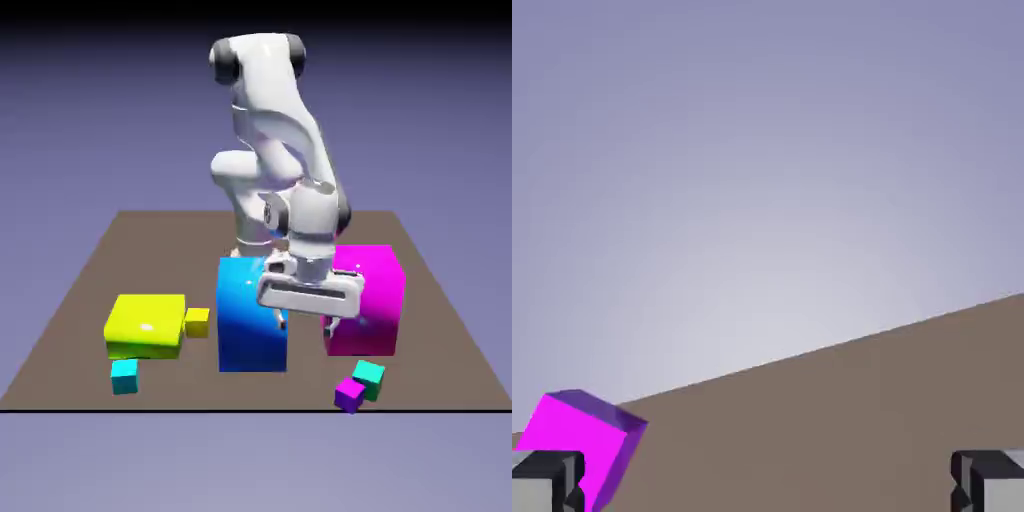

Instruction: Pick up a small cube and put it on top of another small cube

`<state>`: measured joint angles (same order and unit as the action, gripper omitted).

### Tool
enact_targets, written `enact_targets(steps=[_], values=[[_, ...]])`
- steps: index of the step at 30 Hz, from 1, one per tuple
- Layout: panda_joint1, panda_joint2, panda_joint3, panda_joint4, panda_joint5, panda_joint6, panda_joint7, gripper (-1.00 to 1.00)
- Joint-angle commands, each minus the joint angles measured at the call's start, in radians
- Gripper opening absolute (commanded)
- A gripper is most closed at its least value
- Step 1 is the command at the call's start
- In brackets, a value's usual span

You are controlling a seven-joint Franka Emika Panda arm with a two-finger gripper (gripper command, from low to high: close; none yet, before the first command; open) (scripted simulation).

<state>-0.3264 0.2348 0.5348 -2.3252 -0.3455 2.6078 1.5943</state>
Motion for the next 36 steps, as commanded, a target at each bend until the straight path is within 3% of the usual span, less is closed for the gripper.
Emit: enact_targets(steps=[1,14,19,20,25,29,36], values=[[-0.015,0.036,0.024,0.022,-0.016,-0.019,0.038,0.00],[-0.209,0.498,0.331,0.300,-0.214,-0.266,0.528,0.00],[-0.113,0.619,0.210,0.325,-0.312,-0.159,0.582,0.00],[-0.113,0.619,0.210,0.325,-0.312,-0.159,0.582,-1.00],[-0.225,0.498,0.307,0.313,-0.192,-0.272,0.519,-1.00],[-0.313,0.489,0.162,0.376,-0.066,-0.310,0.460,-1.00],[-0.262,0.285,-0.091,0.207,0.078,-0.288,0.286,-1.00]])
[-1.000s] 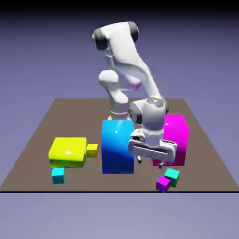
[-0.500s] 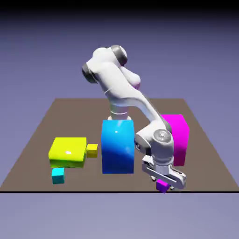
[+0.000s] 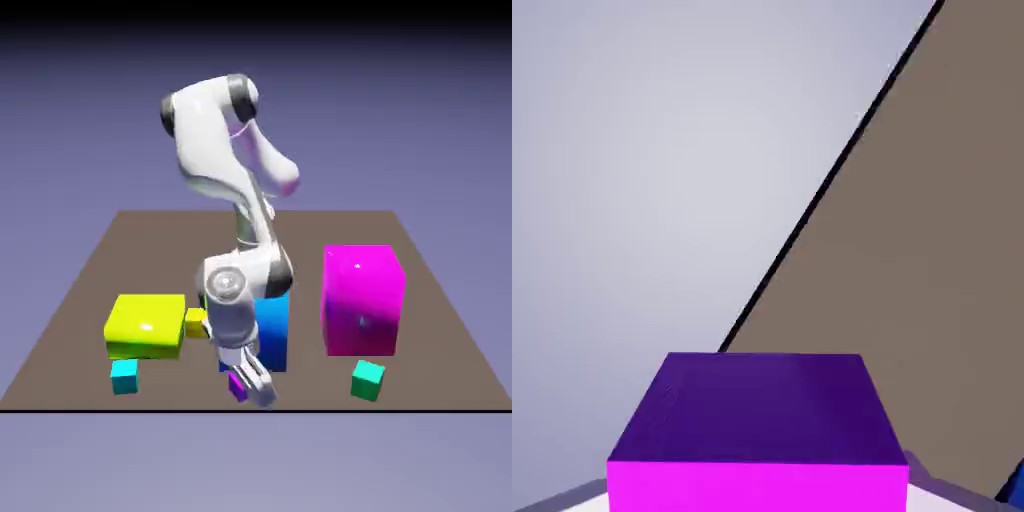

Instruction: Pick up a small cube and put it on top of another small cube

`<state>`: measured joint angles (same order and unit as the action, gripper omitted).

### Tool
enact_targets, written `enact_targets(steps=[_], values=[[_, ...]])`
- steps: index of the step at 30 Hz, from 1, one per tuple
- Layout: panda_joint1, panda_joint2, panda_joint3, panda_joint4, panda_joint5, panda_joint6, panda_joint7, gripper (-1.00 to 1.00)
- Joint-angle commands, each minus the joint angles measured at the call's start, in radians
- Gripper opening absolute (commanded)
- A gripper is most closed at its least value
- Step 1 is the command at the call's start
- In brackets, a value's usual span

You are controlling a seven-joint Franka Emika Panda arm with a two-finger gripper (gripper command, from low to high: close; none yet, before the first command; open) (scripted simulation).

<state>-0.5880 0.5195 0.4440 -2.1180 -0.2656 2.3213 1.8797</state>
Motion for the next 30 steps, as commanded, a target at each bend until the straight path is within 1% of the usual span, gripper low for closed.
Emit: enact_targets(steps=[1,21,23,30], values=[[0.013,-0.036,-0.036,-0.035,0.016,0.007,-0.023,-1.00],[0.263,-0.760,-0.741,-0.740,0.361,0.162,-0.511,-1.00],[0.287,-0.770,-0.720,-0.766,0.338,0.173,-0.505,-1.00],[0.272,-0.516,-0.625,-0.774,0.583,0.416,-0.679,-1.00]])
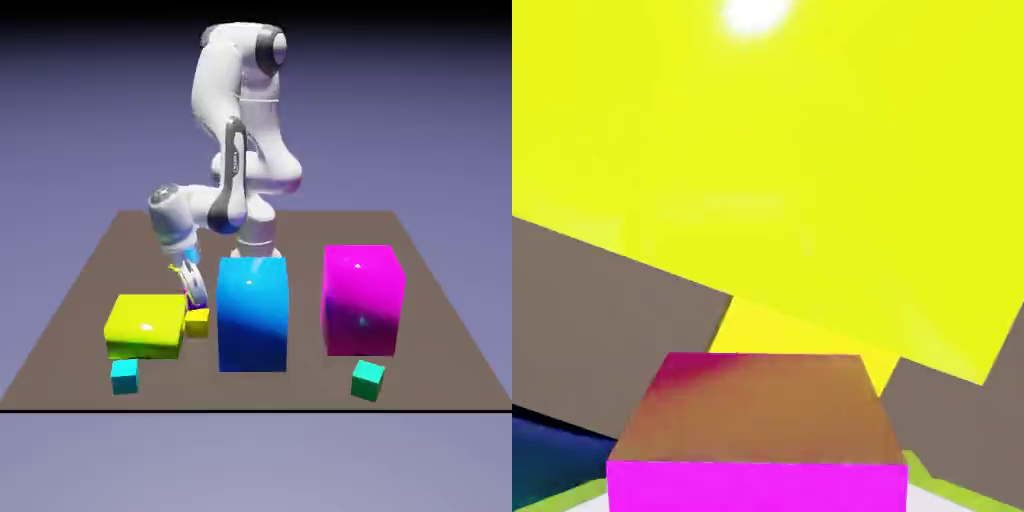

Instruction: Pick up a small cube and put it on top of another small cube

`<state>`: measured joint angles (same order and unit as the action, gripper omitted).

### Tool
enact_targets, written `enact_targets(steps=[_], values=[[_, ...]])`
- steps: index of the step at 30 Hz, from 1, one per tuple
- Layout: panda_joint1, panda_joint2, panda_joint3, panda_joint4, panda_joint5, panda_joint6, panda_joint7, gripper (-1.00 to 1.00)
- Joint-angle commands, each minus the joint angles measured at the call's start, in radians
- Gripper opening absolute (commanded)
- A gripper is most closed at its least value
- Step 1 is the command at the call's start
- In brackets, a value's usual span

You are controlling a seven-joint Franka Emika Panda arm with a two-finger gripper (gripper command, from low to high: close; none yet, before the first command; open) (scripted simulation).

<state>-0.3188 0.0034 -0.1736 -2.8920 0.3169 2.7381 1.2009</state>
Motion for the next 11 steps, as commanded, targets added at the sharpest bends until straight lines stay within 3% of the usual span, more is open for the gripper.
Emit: enact_targets(steps=[1,2,11], values=[[0.002,0.009,-0.004,0.000,0.009,0.008,-0.006,-1.00],[0.002,0.009,-0.004,0.000,0.009,0.008,-0.006,1.00],[0.018,-0.253,-0.102,0.008,-0.244,-0.244,0.174,1.00]])
